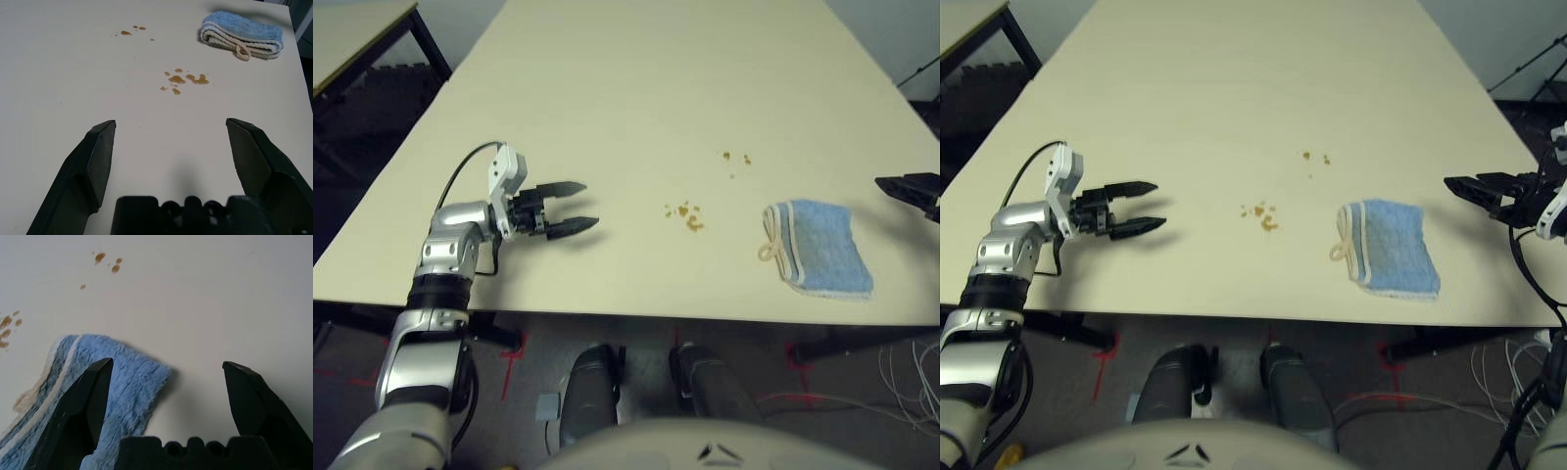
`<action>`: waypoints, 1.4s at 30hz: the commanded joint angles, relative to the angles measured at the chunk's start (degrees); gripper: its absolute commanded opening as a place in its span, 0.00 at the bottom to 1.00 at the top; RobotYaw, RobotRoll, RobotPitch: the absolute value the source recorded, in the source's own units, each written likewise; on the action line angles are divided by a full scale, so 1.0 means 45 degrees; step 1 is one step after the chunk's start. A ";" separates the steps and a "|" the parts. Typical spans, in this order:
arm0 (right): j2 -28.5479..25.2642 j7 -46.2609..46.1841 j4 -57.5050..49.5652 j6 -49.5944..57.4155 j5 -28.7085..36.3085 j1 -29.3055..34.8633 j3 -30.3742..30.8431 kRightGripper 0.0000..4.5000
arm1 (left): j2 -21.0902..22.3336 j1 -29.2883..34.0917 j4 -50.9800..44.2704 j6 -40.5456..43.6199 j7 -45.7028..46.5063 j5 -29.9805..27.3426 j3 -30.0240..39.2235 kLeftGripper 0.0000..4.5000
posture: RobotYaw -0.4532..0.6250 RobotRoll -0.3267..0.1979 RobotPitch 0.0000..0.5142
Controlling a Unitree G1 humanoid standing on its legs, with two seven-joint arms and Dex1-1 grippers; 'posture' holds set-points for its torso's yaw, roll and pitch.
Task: Wipe the water off the table with a rag.
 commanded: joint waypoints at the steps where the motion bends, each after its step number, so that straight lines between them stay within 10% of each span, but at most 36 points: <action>1: 0.0197 0.0064 -0.0946 0.0627 0.0098 0.0569 0.0314 0.99 | -0.0045 0.0100 -0.0221 -0.0072 0.0113 0.0063 -0.0128 1.00 | 0.22 0.62 0.24; 42: 0.2585 -0.2003 -0.3825 0.0719 -0.0752 0.2537 0.2097 0.96 | 0.0012 0.0247 -0.0291 -0.0220 0.0485 0.0139 -0.0137 1.00 | 0.24 0.62 0.25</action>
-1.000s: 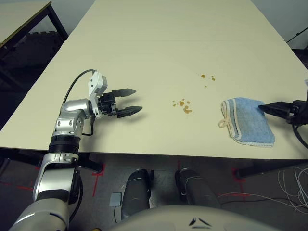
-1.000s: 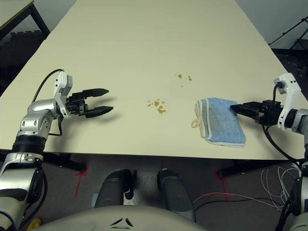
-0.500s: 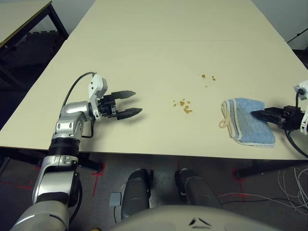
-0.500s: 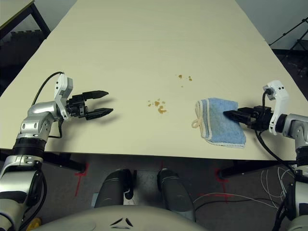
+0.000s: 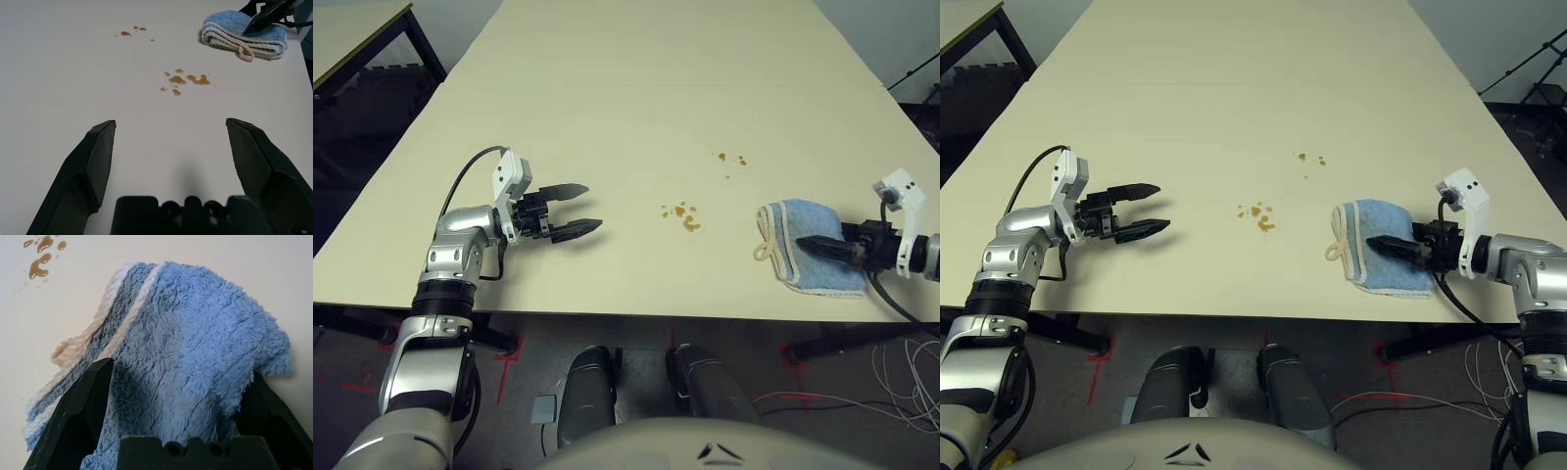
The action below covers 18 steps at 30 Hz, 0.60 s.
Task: Wipe the water off the table with a rag.
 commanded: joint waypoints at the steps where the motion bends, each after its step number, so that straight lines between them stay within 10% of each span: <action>1: 0.0255 -0.0925 0.1011 -0.0174 -0.0752 0.0071 0.0526 0.91 | 0.0046 -0.0165 -0.0001 -0.0103 0.0015 0.0129 -0.0135 1.00 | 0.24 0.62 0.25; 12: -0.0055 -0.0661 0.0968 -0.0178 -0.0416 -0.0459 0.0070 0.04 | 0.0057 -0.0283 0.0198 -0.0205 0.0032 0.0198 -0.0161 1.00 | 0.23 0.62 0.25; 18: -0.0001 -0.1092 0.0665 0.0283 0.0423 -0.1456 -0.0905 0.00 | 0.0052 -0.0417 0.0438 -0.0331 0.0017 0.0269 -0.0173 1.00 | 0.23 0.62 0.25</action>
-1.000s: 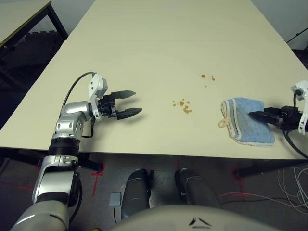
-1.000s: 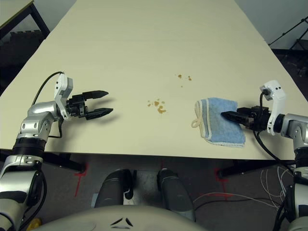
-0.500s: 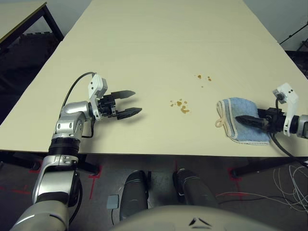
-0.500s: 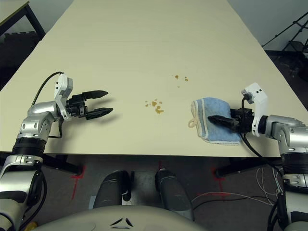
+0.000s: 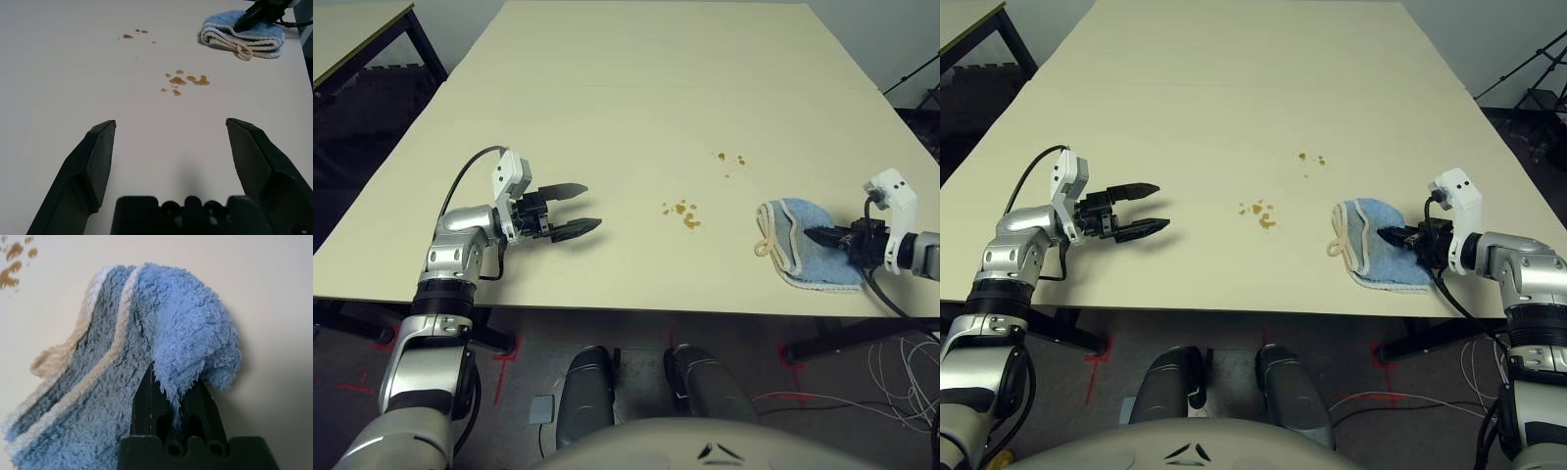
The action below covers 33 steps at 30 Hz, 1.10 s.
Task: Wipe the water off the table with a rag.
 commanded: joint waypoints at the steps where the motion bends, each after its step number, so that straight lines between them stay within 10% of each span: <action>1: -0.0084 -0.0209 -0.0274 0.0349 0.0595 -0.0482 -0.0720 0.00 | 0.0051 -0.0052 0.0325 -0.0146 -0.0030 0.0207 -0.0159 1.00 | 0.23 0.62 0.25; 11: 0.1169 -0.1424 -0.3432 0.3381 0.2651 -0.0977 -0.1022 0.00 | 0.0445 0.0025 0.0602 -0.0388 -0.0445 0.0349 -0.0221 1.00 | 0.23 0.62 0.27; 33: 0.4727 -0.3407 -0.4815 0.2899 0.0916 0.0114 0.3121 0.00 | 0.0993 0.0066 0.0673 -0.0371 -0.0752 0.0279 -0.0152 1.00 | 0.25 0.62 0.26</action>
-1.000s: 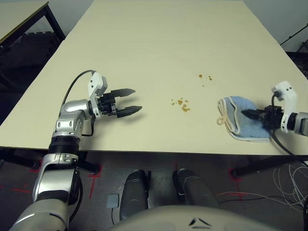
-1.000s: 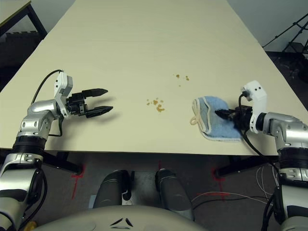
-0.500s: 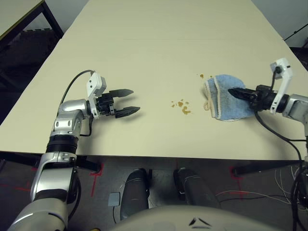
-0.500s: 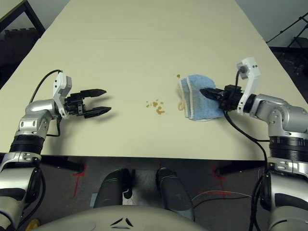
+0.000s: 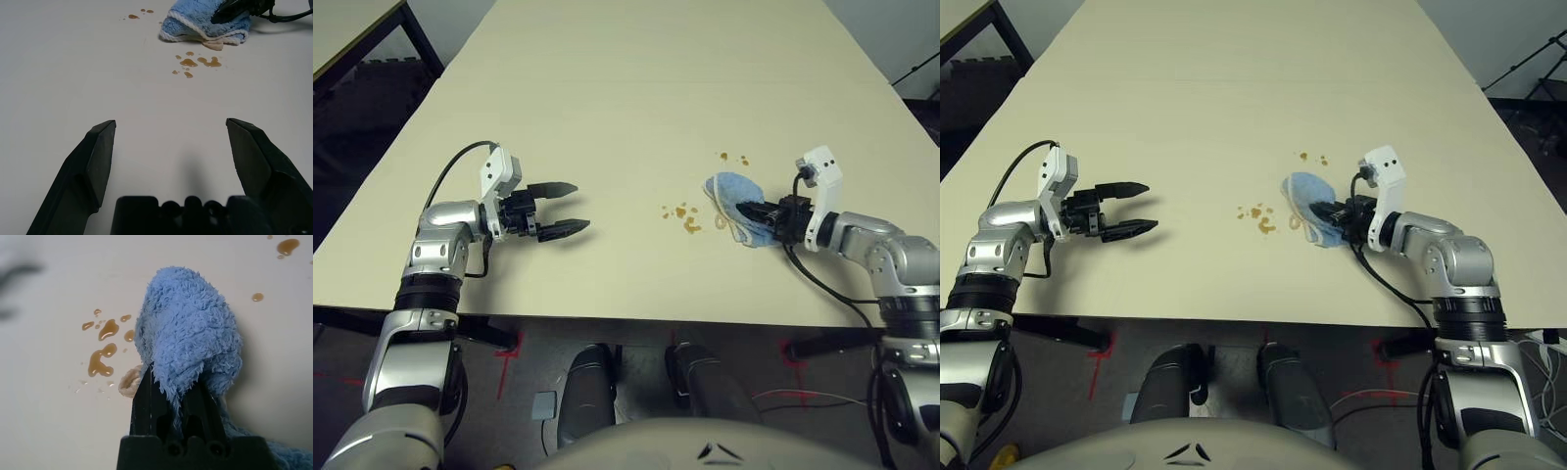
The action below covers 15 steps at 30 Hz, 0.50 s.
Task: Wipe the water off the table with a rag.
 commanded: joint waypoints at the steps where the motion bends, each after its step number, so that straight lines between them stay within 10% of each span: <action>1: 0.0806 -0.0021 0.0082 0.0583 -0.0115 0.0241 0.1523 0.00 | 0.0126 0.0102 0.0127 -0.0016 -0.0118 0.0085 -0.0027 1.00 | 0.25 0.62 0.26; 15: 0.2718 0.0061 0.0063 0.0671 -0.0818 -0.0420 0.3836 0.00 | 0.0303 0.0407 -0.0240 0.0183 -0.0138 -0.0022 0.0031 1.00 | 0.27 0.62 0.28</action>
